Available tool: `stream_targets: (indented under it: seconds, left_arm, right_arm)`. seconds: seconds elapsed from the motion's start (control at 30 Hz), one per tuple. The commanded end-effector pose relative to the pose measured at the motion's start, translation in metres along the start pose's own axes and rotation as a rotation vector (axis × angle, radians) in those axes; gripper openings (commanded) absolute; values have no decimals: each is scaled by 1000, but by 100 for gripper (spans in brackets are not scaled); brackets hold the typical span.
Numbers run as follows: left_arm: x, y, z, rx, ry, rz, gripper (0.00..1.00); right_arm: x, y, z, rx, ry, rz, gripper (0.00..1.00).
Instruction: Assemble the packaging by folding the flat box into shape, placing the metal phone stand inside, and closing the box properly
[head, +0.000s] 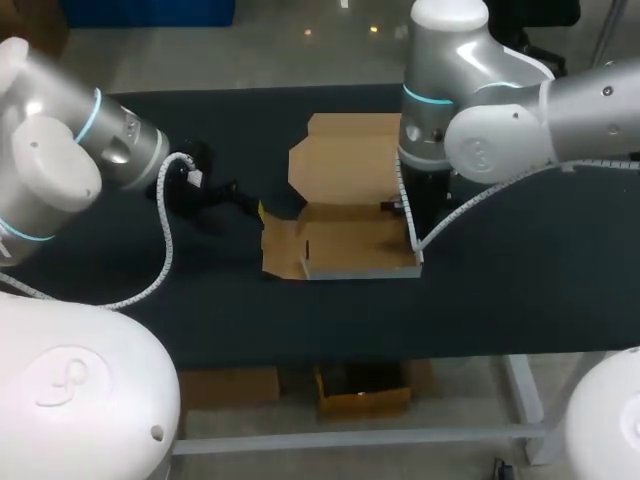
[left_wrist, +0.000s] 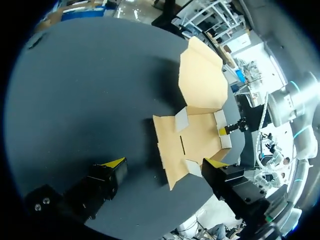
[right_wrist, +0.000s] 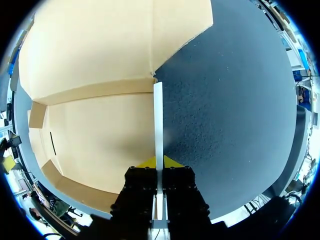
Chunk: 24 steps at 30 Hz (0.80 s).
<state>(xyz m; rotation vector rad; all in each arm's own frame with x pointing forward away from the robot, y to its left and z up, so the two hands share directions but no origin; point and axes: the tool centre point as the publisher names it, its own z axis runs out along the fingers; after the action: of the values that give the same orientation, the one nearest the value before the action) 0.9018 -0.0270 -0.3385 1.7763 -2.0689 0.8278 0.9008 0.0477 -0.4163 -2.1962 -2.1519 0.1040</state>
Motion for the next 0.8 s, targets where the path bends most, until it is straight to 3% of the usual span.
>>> stream_targets:
  seconds: [0.03,0.23,0.27,0.47,0.67,0.8]
  left_arm:
    - [-2,-13,15,-69,-37,-17,100]
    - [-6,-15,24,-99,-27,-43,98]
    - [-6,-15,25,-103,-24,-42,91]
    - [-10,-14,37,-138,-8,-57,73]
    - [-9,-8,48,-156,16,-93,74]
    - [-6,-2,51,-123,29,-117,78]
  right_arm:
    - [0,1,0,4,0,-1,0]
    - [0,1,0,4,0,-1,0]
    - [0,1,0,4,0,-1,0]
    - [0,1,0,4,0,-1,0]
    - [0,1,0,4,0,-1,0]
    - [0,1,0,4,0,-1,0]
